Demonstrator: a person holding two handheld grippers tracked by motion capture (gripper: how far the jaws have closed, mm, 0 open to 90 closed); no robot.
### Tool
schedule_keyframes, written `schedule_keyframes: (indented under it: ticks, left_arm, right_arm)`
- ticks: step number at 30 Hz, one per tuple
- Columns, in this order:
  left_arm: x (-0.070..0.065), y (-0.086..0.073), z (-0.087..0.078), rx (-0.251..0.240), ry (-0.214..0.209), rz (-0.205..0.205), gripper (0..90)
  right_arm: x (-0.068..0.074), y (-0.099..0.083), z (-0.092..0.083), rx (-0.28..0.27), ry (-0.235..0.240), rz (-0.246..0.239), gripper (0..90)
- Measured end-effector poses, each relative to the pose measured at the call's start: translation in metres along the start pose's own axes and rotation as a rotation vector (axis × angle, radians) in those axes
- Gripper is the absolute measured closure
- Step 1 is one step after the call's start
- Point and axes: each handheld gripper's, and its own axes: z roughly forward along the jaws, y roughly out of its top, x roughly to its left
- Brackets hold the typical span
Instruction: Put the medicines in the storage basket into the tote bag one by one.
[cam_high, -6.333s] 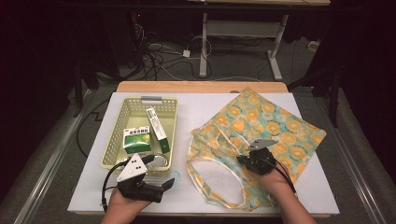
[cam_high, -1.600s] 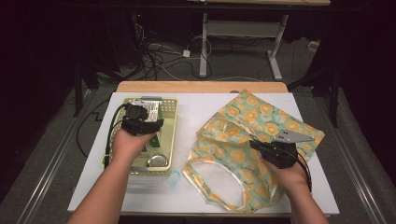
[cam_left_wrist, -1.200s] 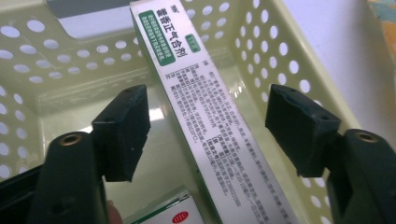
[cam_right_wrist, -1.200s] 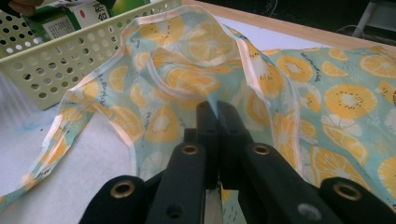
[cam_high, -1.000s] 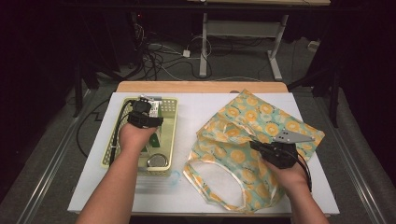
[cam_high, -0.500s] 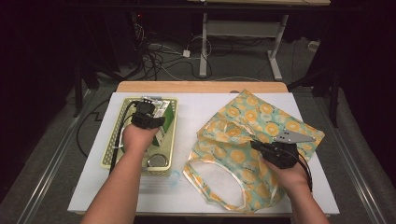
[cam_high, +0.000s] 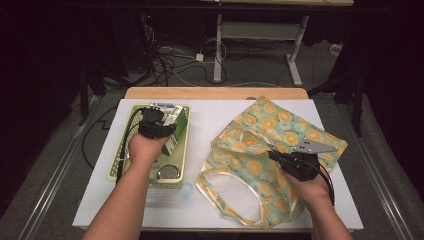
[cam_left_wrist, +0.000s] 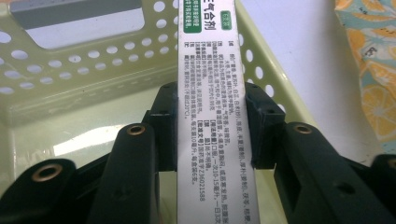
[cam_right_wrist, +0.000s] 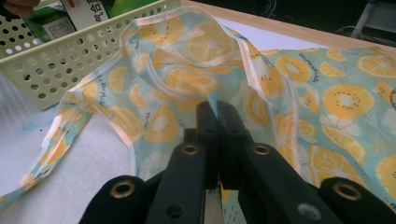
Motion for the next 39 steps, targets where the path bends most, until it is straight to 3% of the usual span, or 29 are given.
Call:
schedule_keyframes:
  ticks: [16,27,39]
  left_arm:
    - [-0.003,-0.013,-0.026,-0.074,-0.036,0.02,60.7]
    - [-0.009,-0.034,-0.054,-0.166,-0.048,0.06,60.6]
    - [-0.016,-0.059,-0.081,-0.278,-0.069,0.073,60.6]
  right_arm:
    - [0.0,0.0,-0.002,-0.004,-0.004,-0.001,90.0]
    - [0.001,0.0,-0.003,-0.001,-0.003,-0.007,90.0]
    - [0.002,-0.001,-0.004,-0.004,-0.011,-0.011,90.0]
